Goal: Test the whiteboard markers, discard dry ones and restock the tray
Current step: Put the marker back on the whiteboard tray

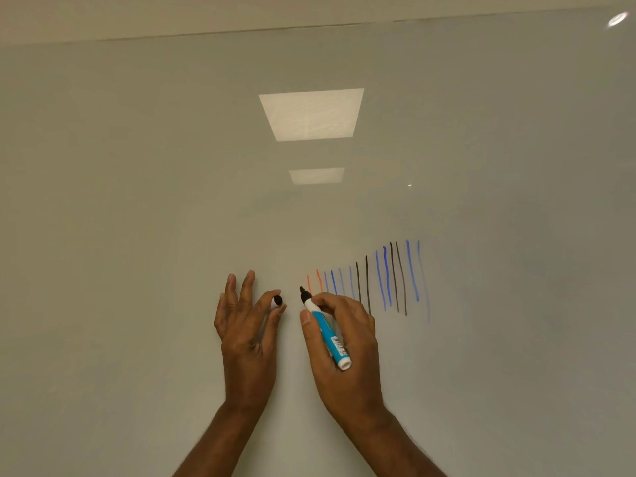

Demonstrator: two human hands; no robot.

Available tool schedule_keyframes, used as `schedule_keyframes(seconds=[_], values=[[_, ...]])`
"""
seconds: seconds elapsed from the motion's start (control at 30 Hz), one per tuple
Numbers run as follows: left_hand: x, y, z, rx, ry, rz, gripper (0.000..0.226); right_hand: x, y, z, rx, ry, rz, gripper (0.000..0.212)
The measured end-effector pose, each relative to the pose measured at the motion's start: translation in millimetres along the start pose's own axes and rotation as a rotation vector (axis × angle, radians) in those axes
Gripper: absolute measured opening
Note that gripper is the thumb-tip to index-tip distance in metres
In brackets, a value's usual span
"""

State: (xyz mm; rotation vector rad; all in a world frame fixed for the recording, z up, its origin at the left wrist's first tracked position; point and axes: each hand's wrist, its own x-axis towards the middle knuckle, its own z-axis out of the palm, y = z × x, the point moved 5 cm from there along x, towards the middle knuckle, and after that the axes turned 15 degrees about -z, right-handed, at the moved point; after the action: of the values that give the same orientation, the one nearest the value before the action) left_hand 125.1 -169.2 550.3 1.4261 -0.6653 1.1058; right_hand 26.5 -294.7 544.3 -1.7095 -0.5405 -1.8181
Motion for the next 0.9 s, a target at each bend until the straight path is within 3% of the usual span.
schedule_keyframes(seconds=[0.3, 0.53, 0.63, 0.73, 0.83, 0.9], values=[[-0.3, -6.9, 5.3, 0.057, 0.058, 0.087, 0.034, 15.8, -3.3, 11.9, -0.121, -0.004, -0.248, 0.05], [-1.0, -8.1, 7.4, 0.091, 0.112, 0.127, 0.035, 9.0, 5.7, 11.9, -0.126, 0.012, -0.221, 0.052], [-1.0, -9.0, 8.0, 0.097, 0.112, 0.127, 0.037, -20.6, 12.2, 6.4, -0.143, 0.04, -0.24, 0.043], [-1.1, -8.3, 9.1, 0.117, 0.117, 0.133, 0.037, -33.2, 10.6, -4.2, -0.225, -0.043, -0.256, 0.042], [-1.5, -8.9, 9.6, 0.132, 0.123, 0.133, 0.038, -35.4, -0.5, -12.2, -0.242, -0.152, -0.254, 0.025], [-1.9, -9.8, 10.1, 0.141, 0.13, 0.143, 0.037, -30.6, -1.6, -9.0, -0.199, -0.125, -0.252, 0.037]])
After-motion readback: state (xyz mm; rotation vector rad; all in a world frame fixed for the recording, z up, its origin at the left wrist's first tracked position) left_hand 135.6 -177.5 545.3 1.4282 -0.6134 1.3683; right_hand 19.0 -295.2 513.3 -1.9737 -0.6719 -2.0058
